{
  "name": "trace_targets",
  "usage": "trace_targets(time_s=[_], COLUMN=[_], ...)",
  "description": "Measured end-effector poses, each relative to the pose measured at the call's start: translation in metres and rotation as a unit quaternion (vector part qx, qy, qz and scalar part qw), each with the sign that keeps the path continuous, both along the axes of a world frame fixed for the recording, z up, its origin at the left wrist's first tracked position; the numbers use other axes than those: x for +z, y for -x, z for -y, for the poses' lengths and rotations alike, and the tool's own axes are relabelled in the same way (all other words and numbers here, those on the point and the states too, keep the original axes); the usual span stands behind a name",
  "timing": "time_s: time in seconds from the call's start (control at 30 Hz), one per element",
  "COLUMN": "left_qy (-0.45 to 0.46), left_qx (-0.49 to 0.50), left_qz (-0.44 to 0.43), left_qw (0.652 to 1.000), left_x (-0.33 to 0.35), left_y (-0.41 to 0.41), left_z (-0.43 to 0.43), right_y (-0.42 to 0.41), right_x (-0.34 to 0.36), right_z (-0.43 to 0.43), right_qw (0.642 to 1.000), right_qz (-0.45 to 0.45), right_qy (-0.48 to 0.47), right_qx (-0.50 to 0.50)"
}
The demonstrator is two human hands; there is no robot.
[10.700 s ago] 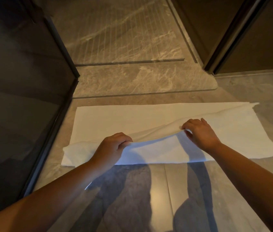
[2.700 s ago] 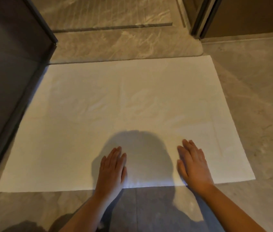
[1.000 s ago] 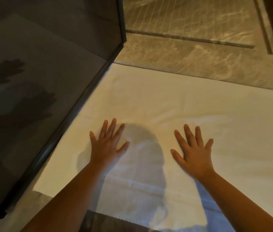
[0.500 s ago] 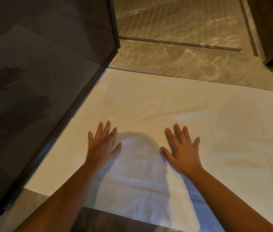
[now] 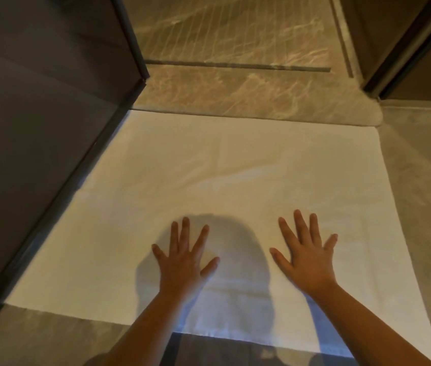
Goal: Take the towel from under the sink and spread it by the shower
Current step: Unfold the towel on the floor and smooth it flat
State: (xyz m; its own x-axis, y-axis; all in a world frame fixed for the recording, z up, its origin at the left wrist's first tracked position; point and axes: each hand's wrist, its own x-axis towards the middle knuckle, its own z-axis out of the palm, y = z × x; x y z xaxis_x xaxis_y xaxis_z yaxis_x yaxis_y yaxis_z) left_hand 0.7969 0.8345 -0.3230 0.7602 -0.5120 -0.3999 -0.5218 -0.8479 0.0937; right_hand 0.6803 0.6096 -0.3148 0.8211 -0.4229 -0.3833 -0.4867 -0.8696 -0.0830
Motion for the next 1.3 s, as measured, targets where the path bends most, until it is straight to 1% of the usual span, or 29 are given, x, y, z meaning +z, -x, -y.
trace_targets(time_s=[0.1,0.23,0.4,0.53,0.6,0.73,0.8,0.93,1.03,1.3], left_qy=[-0.014,-0.036,-0.033,-0.045,-0.029,0.05,0.049,-0.002,-0.008,-0.013], left_qx=[-0.01,-0.015,-0.018,-0.032,-0.037,-0.007,0.015,0.023,0.029,0.022], left_qz=[-0.001,-0.001,-0.014,-0.004,-0.001,0.02,0.023,-0.029,-0.069,-0.062], left_qw=[1.0,0.999,0.999,0.998,0.999,0.999,0.998,0.999,0.997,0.998], left_x=[0.004,0.005,0.01,0.013,0.014,0.018,0.019,0.018,0.017,0.016], left_y=[-0.007,-0.008,-0.008,-0.004,-0.008,-0.035,-0.053,-0.079,-0.082,-0.081], left_z=[-0.005,-0.006,-0.001,0.002,0.003,0.005,0.004,0.003,0.006,0.012], right_y=[-0.003,-0.005,-0.001,0.002,0.004,0.006,0.008,0.012,0.014,0.021], right_x=[-0.005,-0.004,-0.004,-0.005,-0.004,-0.002,0.0,-0.002,-0.002,-0.005], right_z=[-0.002,-0.004,0.001,0.006,0.008,0.011,0.014,0.018,0.019,0.022], right_qw=[1.0,1.0,1.0,1.0,1.0,1.0,1.0,1.0,1.0,1.0], right_qz=[0.01,0.01,0.019,0.012,0.004,0.004,0.003,-0.005,-0.006,0.004], right_qy=[0.01,-0.004,-0.006,-0.001,-0.001,-0.001,0.003,0.018,0.015,0.015], right_qx=[0.004,0.011,0.02,0.023,0.018,0.013,0.008,-0.003,-0.008,-0.01])
